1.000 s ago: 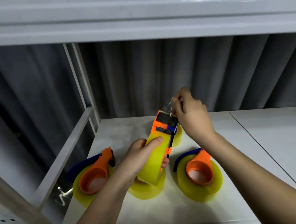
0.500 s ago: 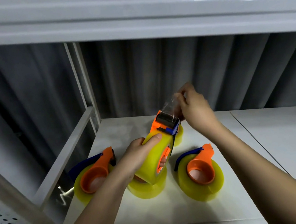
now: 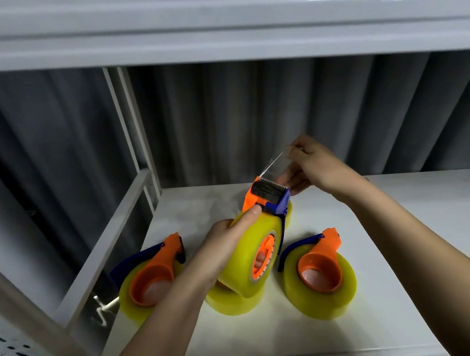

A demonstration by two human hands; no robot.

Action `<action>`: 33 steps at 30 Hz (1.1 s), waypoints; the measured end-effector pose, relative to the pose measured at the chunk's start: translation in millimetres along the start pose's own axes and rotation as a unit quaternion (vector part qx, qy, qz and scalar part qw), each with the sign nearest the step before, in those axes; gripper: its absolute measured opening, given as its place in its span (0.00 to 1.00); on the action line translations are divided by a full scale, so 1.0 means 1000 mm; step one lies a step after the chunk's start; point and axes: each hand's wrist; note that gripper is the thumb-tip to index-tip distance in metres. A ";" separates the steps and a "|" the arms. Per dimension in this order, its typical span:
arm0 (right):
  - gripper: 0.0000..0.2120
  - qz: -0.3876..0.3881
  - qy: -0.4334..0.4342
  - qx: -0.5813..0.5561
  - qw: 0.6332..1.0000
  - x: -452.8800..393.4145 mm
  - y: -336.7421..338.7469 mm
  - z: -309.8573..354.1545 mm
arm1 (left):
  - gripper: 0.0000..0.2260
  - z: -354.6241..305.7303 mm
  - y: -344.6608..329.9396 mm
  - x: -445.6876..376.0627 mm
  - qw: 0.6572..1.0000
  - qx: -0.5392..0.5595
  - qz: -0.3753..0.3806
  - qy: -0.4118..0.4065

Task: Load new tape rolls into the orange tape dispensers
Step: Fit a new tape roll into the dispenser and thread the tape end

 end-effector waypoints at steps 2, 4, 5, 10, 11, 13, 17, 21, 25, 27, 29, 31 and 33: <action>0.08 0.002 0.005 -0.001 1.000 0.001 0.001 0.000 | 0.23 0.001 0.000 0.000 1.000 -0.006 0.000 -0.006; 0.08 0.007 0.005 -0.005 1.000 0.001 0.003 0.000 | 0.18 0.005 0.003 -0.003 1.000 -0.014 0.014 -0.004; 0.08 0.008 0.004 -0.008 1.000 0.002 0.003 0.001 | 0.14 0.008 0.006 -0.004 1.000 -0.014 0.023 -0.006; 0.07 0.013 -0.003 -0.004 1.000 0.004 0.005 0.002 | 0.07 0.004 0.007 0.001 0.999 0.022 0.049 -0.007; 0.07 0.012 -0.001 -0.003 1.000 0.004 0.005 0.001 | 0.08 0.001 0.007 0.002 0.998 0.030 0.049 -0.003; 0.07 0.001 0.014 0.002 1.000 0.005 0.003 0.002 | 0.08 -0.002 0.008 0.002 0.999 0.028 0.045 0.005; 0.09 -0.109 0.089 0.097 0.985 0.005 -0.003 0.001 | 0.09 -0.005 0.004 0.000 1.000 -0.018 0.009 -0.001; 0.09 -0.133 0.086 0.087 0.984 0.004 -0.005 -0.001 | 0.11 -0.006 0.002 -0.002 0.999 -0.034 -0.010 -0.002; 0.12 -0.070 0.045 0.042 0.996 0.006 -0.003 0.000 | 0.14 -0.007 0.004 -0.001 0.999 -0.039 -0.004 0.008; 0.12 -0.046 0.036 0.012 0.998 0.008 -0.003 0.001 | 0.16 -0.007 0.004 0.000 0.999 -0.039 0.008 0.013; 0.11 -0.039 0.033 0.001 0.999 0.009 -0.004 0.000 | 0.18 -0.008 0.003 0.001 0.999 -0.037 0.021 0.018; 0.10 -0.044 0.035 0.001 0.998 0.009 -0.004 0.001 | 0.19 -0.006 0.004 -0.001 0.998 -0.052 0.026 0.013; 0.09 -0.046 0.036 0.002 0.998 0.007 -0.004 0.001 | 0.18 -0.005 0.005 -0.003 0.998 -0.060 0.029 0.012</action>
Point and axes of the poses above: each hand's wrist, its own x-axis away from the middle knuckle, its own y-axis out of the back of the hand, z = x × y, and after that the axes turned 15 degrees about -y, right-handed
